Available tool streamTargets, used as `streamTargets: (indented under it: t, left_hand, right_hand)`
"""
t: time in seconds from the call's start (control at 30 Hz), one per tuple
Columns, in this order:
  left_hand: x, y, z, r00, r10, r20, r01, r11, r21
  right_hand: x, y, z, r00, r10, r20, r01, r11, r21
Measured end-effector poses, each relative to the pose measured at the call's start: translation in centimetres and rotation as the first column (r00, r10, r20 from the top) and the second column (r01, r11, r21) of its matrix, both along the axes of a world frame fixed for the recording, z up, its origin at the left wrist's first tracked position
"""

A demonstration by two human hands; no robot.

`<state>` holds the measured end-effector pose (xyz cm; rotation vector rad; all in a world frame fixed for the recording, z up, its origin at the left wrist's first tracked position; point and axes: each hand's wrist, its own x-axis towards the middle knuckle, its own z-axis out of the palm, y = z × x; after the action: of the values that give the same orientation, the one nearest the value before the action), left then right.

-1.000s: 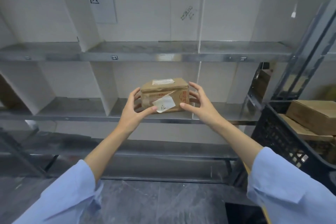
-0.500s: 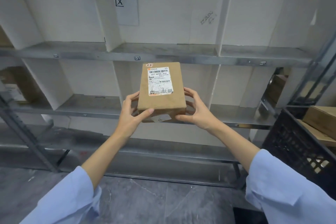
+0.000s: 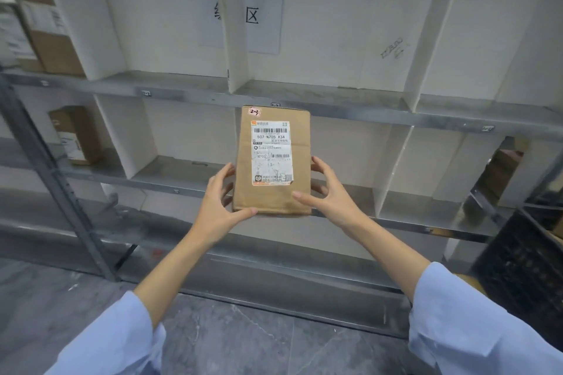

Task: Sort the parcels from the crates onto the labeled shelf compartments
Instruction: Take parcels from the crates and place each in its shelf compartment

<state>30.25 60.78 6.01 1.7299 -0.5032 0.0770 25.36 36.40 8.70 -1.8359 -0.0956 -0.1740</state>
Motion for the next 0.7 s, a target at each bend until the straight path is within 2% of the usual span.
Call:
streamTargets:
  t: [0.17,0.33,0.5,0.7]
  left_hand:
    - [0.1,3.8,-0.2,0.995,0.08,0.066,-0.086,0.992,0.094]
    - [0.4,8.0,-0.6,0.99,0.136,0.036,-0.137,0.99,0.038]
    - [0.9,10.6,-0.8,0.989,0.145,0.006,-0.145,0.989,0.003]
    - [1.9,10.5,0.2,0.989,0.149,0.022,-0.15,0.987,0.051]
  right_hand:
    - [1.8,4.0,-0.1,0.999,0.034,0.029,-0.032,0.996,-0.081]
    - [3.4,7.8,-0.8,0.993,0.082,0.085,-0.077,0.995,-0.064]
    - [4.0,10.5,-0.8,0.987,0.145,0.069,-0.141,0.988,-0.067]
    - [4.3,10.5,-0.3,0.991,0.131,0.02,-0.128,0.987,-0.094]
